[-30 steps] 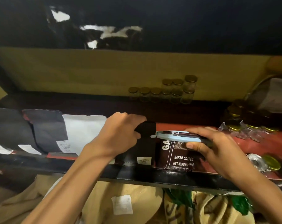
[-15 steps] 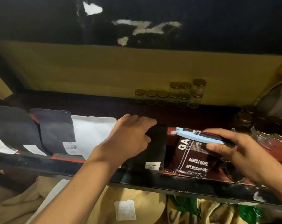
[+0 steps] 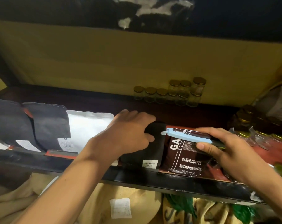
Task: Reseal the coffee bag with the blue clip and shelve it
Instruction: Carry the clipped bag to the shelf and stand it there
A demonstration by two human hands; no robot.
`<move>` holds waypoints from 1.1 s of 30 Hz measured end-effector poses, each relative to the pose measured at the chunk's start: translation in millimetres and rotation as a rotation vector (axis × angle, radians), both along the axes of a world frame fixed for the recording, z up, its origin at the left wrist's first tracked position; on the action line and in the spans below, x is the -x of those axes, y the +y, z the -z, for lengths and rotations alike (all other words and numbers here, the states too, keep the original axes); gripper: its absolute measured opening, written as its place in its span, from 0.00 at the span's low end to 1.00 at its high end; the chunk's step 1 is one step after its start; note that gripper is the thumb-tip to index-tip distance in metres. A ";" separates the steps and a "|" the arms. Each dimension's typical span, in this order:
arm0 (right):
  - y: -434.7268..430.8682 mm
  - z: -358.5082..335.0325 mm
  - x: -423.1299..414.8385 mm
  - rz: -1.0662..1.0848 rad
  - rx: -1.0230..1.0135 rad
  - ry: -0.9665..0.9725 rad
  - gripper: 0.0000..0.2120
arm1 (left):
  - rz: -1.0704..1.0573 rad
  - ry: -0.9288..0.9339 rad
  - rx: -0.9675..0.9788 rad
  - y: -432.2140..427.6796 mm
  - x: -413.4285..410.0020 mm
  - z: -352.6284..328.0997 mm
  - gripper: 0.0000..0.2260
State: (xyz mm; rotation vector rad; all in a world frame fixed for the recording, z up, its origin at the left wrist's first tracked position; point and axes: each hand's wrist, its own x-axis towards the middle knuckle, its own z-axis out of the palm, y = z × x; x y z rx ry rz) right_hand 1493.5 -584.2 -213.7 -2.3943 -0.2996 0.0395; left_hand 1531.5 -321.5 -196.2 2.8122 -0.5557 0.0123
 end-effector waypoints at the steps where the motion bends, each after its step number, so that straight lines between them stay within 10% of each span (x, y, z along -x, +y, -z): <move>1: 0.8 -1.6 -1.8 -0.012 0.024 -0.002 0.17 | 0.008 -0.003 0.008 -0.4 0.0 -0.5 0.18; 16: 20.3 -9.0 10.1 0.133 0.471 -0.111 0.42 | 0.067 0.027 -0.104 -1.2 -1.6 -11.3 0.17; 25: 61.2 5.6 24.0 0.093 0.608 -0.206 0.35 | 0.033 0.038 0.012 -2.8 -6.8 -2.7 0.17; 29: 52.6 8.7 26.3 0.089 0.362 -0.269 0.34 | 0.054 -0.034 0.144 11.7 4.3 -4.8 0.17; 33: 45.5 7.6 42.0 0.325 -0.428 -0.125 0.34 | -0.031 -0.273 0.062 38.4 12.9 -10.6 0.22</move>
